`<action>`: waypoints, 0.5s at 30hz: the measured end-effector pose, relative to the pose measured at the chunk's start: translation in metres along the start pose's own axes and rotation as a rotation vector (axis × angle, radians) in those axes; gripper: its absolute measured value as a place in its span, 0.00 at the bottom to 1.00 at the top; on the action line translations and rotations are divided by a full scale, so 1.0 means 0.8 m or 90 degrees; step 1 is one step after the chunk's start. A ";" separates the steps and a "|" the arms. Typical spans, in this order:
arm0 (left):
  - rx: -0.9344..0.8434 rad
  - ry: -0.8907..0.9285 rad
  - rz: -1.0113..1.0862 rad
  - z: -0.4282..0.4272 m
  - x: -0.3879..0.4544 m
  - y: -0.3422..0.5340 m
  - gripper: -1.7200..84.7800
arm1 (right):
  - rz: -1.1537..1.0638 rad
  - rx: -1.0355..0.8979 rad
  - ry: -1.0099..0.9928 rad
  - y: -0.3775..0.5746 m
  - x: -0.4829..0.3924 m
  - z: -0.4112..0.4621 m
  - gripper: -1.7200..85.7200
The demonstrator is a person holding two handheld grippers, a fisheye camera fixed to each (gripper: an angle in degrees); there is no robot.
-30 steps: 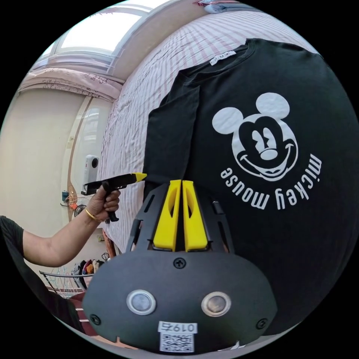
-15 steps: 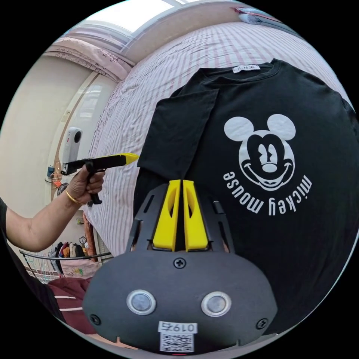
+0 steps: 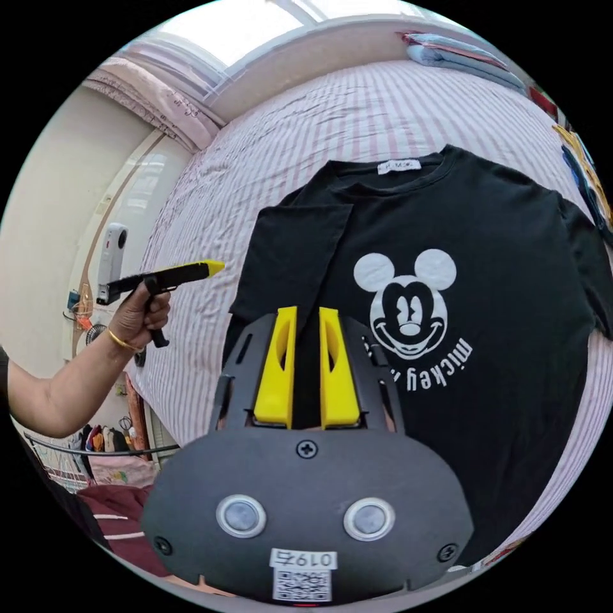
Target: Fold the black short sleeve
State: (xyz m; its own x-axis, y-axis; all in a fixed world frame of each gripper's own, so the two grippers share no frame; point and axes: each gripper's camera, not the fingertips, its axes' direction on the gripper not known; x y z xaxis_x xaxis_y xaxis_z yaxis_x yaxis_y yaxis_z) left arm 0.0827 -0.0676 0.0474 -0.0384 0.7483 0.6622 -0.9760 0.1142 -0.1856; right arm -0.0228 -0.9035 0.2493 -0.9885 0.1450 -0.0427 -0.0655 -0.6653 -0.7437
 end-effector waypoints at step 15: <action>-0.073 0.100 -0.027 0.039 -0.073 -0.142 0.12 | 0.045 -0.016 -0.030 -0.122 0.048 0.045 0.10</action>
State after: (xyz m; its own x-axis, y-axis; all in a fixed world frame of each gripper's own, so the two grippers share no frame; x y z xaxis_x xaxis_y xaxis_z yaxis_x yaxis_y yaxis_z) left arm 0.1892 -0.1446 0.0526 0.0447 0.8334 0.5509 -0.9446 0.2148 -0.2482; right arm -0.0593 -0.8593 0.3447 -0.9959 0.0637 -0.0639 0.0068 -0.6535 -0.7569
